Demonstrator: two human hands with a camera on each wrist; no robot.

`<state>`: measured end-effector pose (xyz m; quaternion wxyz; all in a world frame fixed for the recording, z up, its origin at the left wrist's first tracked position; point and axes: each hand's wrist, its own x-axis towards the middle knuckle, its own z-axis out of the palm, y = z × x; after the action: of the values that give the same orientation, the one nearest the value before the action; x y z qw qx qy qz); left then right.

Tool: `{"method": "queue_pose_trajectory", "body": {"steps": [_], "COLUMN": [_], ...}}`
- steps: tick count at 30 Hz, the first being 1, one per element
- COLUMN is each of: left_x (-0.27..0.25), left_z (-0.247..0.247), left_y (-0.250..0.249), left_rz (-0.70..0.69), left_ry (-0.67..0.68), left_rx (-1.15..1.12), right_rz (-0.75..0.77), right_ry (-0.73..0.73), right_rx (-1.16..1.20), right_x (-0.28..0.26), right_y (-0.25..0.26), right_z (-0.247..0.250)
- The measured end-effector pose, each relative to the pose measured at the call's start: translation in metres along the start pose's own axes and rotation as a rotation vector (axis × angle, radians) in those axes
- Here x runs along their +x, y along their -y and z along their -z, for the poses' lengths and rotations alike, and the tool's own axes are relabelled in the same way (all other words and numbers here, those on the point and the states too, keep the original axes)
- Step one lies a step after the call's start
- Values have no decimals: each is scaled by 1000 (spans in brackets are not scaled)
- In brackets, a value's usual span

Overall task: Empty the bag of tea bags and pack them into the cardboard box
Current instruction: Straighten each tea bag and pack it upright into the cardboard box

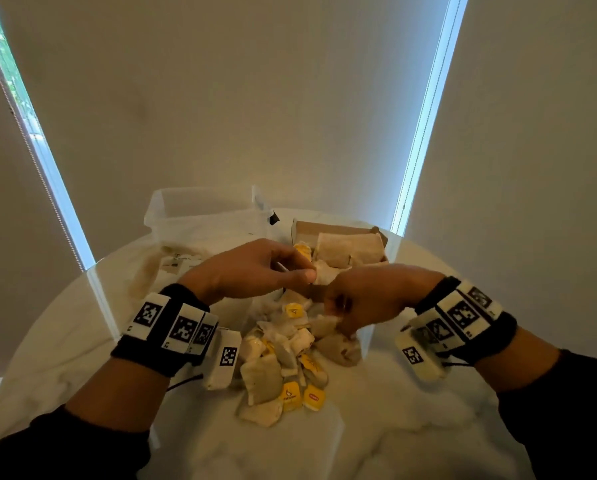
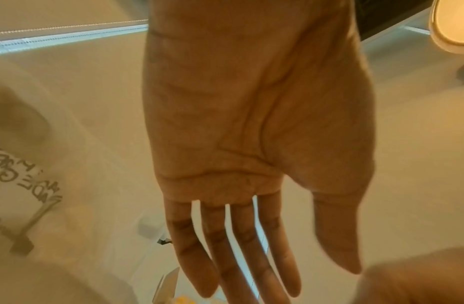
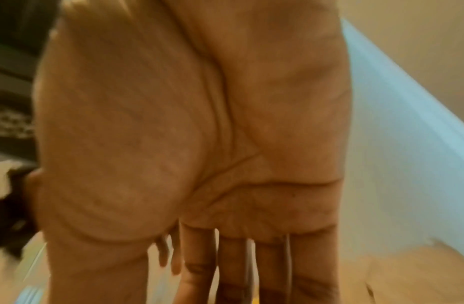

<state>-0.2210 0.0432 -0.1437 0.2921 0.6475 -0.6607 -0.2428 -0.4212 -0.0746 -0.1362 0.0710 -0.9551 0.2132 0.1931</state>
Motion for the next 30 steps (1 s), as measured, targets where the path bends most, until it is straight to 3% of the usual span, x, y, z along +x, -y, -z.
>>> {"method": "queue_pose_trajectory", "body": {"steps": [2, 4, 9, 15, 19, 25, 30], "left_x": [2, 5, 9, 3, 4, 6, 6], "left_z": [0, -4, -9, -7, -12, -12, -13], "left_y": [-1, 1, 16, 33, 35, 39, 44], "left_rz": [4, -16, 7, 69, 77, 40, 58], "left_ry": [77, 101, -146, -284, -288, -445, -473], "left_rx": [-16, -95, -381, -573, -568, -612, -603], "right_rz": [31, 95, 83, 163, 161, 198, 240], "right_ry": [-158, -334, -699, -810, -901, -878, -892], "right_rx": [94, 339, 905, 1185, 1264, 1216, 1237], "right_x": [-6, -5, 18, 50, 58, 61, 61], "right_y": [-8, -12, -1, 3, -1, 4, 3], "right_z": [16, 30, 25, -10, -15, -20, -21]}}
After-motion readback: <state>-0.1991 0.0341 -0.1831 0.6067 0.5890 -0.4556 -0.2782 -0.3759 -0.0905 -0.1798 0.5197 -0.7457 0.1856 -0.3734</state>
